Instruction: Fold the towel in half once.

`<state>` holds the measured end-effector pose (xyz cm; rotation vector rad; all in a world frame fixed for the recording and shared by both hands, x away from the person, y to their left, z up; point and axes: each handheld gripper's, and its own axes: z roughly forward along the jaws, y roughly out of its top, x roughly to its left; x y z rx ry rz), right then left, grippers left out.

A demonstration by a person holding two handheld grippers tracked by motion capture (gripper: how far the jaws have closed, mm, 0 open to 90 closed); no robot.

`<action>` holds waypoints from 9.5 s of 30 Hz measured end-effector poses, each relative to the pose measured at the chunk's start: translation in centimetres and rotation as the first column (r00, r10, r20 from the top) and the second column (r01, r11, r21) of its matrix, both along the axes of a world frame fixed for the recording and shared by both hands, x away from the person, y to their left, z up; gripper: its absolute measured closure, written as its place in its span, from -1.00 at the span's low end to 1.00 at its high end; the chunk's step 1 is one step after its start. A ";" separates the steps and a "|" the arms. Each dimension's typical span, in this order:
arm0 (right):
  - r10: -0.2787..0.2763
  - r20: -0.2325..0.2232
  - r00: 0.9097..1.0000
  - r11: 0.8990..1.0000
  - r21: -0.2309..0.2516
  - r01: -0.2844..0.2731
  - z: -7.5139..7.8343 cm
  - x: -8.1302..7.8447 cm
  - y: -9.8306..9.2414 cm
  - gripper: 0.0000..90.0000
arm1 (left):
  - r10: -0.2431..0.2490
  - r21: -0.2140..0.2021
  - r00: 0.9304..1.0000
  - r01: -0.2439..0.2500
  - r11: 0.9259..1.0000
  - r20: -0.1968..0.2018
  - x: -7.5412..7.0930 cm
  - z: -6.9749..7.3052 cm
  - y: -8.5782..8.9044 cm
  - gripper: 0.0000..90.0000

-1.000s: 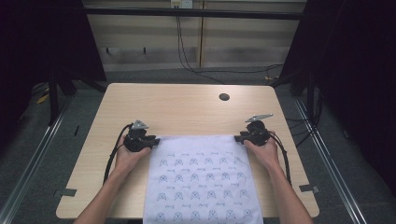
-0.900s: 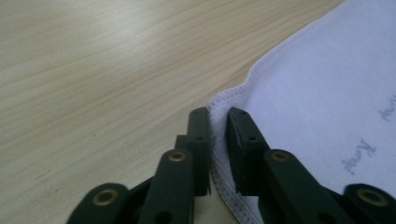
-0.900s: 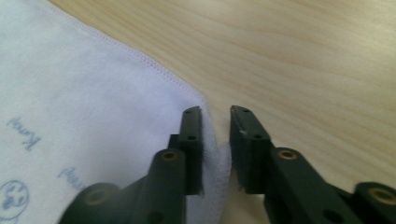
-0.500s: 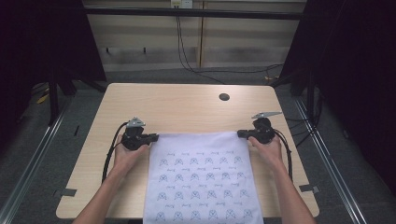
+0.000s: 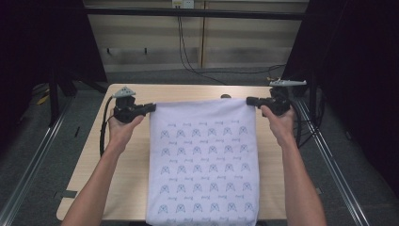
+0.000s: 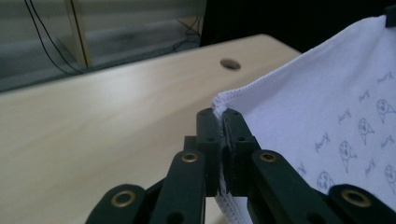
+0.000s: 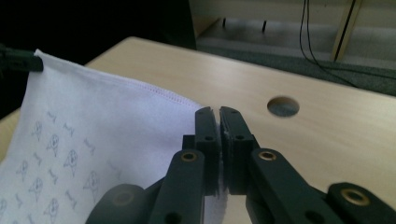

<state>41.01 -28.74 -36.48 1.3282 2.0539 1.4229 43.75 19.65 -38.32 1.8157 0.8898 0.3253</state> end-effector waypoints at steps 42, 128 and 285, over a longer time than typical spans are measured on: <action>0.228 -0.049 0.972 0.972 -0.038 -0.230 -2.7 -15.0 -1.3 0.93 | -0.248 0.058 0.967 0.252 0.966 -0.059 -15.3 -4.2 0.5 0.93; 0.003 -0.310 0.951 0.961 -0.264 -0.089 -12.8 -4.9 4.0 0.93 | -0.015 0.222 0.975 0.065 0.973 -0.220 -1.9 -12.0 -1.1 0.92; 0.232 -0.155 0.960 0.949 -0.182 -0.258 -9.5 -21.7 1.3 0.86 | -0.300 0.139 0.939 0.324 0.936 -0.168 -19.5 -8.5 2.5 0.90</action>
